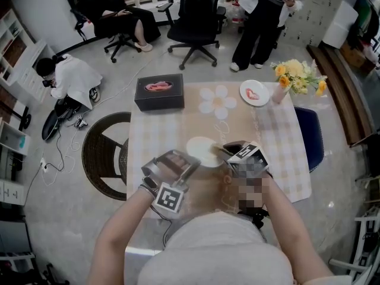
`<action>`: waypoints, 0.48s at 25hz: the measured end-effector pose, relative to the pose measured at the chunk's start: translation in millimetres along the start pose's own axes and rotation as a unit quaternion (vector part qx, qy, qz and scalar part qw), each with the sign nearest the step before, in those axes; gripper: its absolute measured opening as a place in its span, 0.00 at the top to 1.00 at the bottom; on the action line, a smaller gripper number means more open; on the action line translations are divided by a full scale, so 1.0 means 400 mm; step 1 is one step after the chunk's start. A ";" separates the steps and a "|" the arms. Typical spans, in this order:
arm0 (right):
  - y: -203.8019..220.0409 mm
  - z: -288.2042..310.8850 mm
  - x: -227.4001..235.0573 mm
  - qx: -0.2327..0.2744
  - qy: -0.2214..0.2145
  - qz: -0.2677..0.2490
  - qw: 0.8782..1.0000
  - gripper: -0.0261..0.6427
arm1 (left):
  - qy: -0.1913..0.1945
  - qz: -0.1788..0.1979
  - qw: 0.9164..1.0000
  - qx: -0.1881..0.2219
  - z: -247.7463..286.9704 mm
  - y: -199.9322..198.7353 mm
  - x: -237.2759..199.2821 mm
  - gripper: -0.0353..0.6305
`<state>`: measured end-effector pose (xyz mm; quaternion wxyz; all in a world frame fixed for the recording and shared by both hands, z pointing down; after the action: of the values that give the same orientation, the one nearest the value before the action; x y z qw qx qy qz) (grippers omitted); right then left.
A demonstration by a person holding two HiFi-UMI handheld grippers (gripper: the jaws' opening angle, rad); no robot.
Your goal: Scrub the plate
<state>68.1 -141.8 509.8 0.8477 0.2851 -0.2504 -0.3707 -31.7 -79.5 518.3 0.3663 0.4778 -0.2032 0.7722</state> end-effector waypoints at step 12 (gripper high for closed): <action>0.006 0.048 0.076 0.014 0.019 0.040 0.999 0.89 | -0.002 0.007 1.000 -0.003 0.000 0.004 0.000 0.92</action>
<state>75.4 -169.5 531.5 0.8623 0.2941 -0.2506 -0.3273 -33.0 -80.8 518.4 0.3619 0.4770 -0.2090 0.7732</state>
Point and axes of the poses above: the fingertips, and each gripper's own axes: z forward along the fingers, x to its right, y out of its underside, the point moved 3 cm from there along -z, backward along the fingers, and after that the axes turned 8 degrees about -y, right-handed, at the moved point
